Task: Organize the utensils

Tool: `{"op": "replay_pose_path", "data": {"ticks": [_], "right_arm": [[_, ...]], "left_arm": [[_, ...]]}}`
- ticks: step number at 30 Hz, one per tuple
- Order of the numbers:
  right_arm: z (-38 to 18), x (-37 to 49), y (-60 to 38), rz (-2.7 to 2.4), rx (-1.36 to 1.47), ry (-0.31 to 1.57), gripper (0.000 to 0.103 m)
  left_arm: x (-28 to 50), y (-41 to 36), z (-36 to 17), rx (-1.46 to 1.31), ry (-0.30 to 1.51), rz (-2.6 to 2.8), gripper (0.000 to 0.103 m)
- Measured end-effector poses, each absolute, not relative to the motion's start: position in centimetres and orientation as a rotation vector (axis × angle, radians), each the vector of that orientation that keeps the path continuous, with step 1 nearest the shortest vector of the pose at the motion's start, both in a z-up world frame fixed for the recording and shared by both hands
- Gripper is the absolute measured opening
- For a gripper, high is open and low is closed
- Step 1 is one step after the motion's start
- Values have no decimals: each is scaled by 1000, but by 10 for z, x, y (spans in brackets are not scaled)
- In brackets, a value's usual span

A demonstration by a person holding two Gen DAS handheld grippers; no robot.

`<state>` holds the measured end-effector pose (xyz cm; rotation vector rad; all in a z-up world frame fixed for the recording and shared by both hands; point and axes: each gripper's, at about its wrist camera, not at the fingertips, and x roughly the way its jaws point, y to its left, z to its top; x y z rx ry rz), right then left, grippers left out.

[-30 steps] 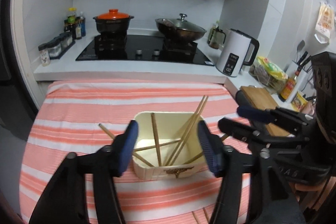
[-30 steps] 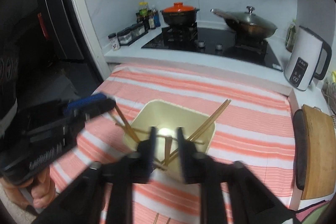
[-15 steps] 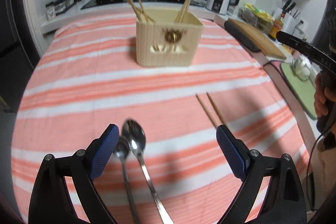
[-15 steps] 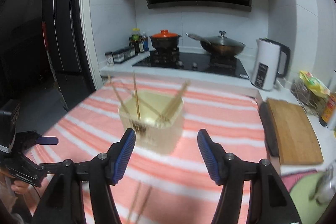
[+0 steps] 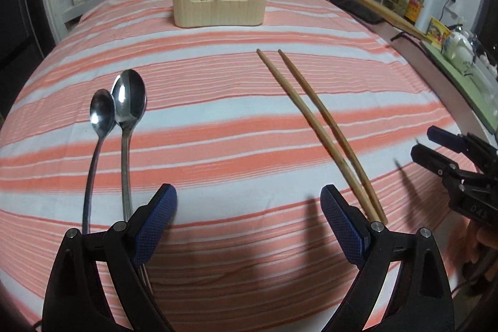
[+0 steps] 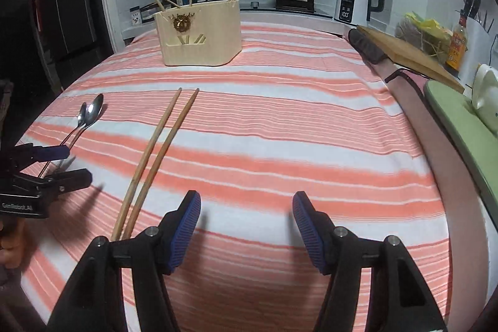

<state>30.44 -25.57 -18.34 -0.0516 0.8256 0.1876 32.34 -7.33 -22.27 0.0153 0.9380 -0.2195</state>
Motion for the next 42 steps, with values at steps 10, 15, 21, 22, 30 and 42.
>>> {"op": "replay_pose_path", "data": {"ticks": [10,15,21,22,30,42], "right_arm": [[-202,309,-254,173,-43,904,63],[-202,307,-250,157,-67,902,63],[-202,307,-250,156,-63,899,63],[-202,306,-251,159,-60,895,63],[-191,276,-215,465,-114,824,63],[-198,282,-201,457,-189,864,21]], "left_arm": [[326,-78,-234,68,958,-174,102],[326,-76,-234,52,956,-189,102],[325,-76,-234,51,953,-187,102],[324,-74,-233,42,948,-190,102],[317,-37,-227,-185,892,-199,102],[319,-42,-227,-170,891,-194,102]]}}
